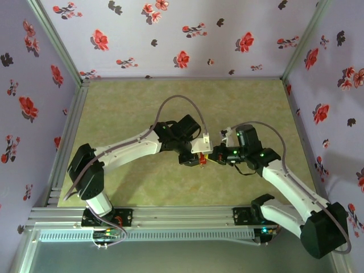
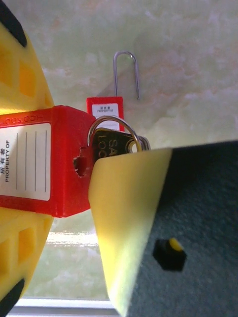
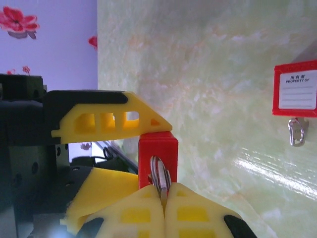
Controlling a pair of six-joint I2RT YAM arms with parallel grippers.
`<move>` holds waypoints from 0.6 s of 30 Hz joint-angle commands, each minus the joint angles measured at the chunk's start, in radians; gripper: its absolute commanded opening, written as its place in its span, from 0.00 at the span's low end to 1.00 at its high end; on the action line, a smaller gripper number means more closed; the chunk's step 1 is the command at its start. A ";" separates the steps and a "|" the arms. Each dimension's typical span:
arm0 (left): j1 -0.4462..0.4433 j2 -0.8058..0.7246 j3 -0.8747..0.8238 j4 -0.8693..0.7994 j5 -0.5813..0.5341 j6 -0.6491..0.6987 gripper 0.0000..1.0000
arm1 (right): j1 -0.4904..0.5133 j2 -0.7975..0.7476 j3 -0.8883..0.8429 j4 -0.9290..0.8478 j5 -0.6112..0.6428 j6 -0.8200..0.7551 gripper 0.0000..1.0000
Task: Unlock with the key
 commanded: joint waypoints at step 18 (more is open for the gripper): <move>-0.137 -0.051 -0.312 0.742 -0.517 0.179 0.00 | -0.116 0.031 -0.195 0.505 -0.085 0.824 0.00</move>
